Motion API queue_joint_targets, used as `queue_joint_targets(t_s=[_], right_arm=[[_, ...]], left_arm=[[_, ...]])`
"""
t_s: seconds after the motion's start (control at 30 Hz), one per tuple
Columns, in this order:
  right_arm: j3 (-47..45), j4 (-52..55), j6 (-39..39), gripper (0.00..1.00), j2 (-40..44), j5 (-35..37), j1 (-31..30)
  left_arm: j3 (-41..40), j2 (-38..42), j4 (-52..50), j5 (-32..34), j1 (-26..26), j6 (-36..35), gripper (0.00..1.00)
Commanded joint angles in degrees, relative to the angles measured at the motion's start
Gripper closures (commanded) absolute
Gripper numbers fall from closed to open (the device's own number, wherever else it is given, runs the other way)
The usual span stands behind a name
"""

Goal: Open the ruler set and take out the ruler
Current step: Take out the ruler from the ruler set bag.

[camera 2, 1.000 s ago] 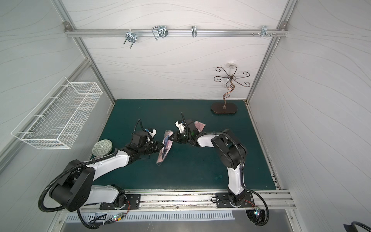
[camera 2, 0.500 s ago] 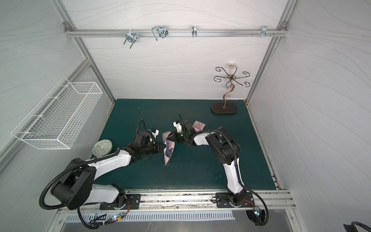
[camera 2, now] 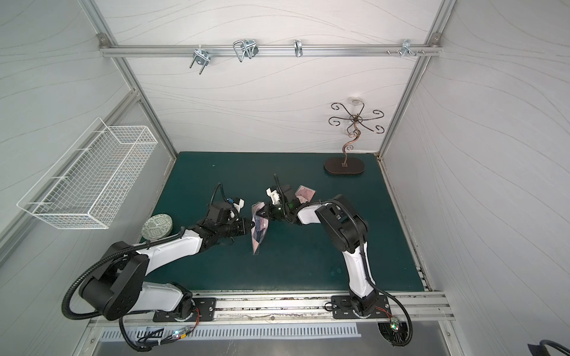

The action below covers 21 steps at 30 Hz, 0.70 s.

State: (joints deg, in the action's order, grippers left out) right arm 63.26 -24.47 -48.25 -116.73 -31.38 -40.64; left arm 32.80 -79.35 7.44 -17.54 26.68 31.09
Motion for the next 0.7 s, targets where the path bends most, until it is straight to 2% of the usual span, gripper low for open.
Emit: queue_joint_targets(t_s=[0.0,0.37,0.67], right_arm=[[-2.0,-2.6,-1.3,1.0,5.6,0.5,-0.1],[-8.9,-12.1,-2.8,1.0,15.0,2.8,1.3],[-6.1,-7.6,-2.0,1.0,18.6,3.4,4.1]], left_arm=[[3.2,-1.2,-4.3,4.7,0.1,-2.8,1.0],[4.4,-1.6,-6.8,6.6,0.0,-3.9,1.0],[4.1,0.2,-8.4,9.8,-0.1,-4.8,1.0]])
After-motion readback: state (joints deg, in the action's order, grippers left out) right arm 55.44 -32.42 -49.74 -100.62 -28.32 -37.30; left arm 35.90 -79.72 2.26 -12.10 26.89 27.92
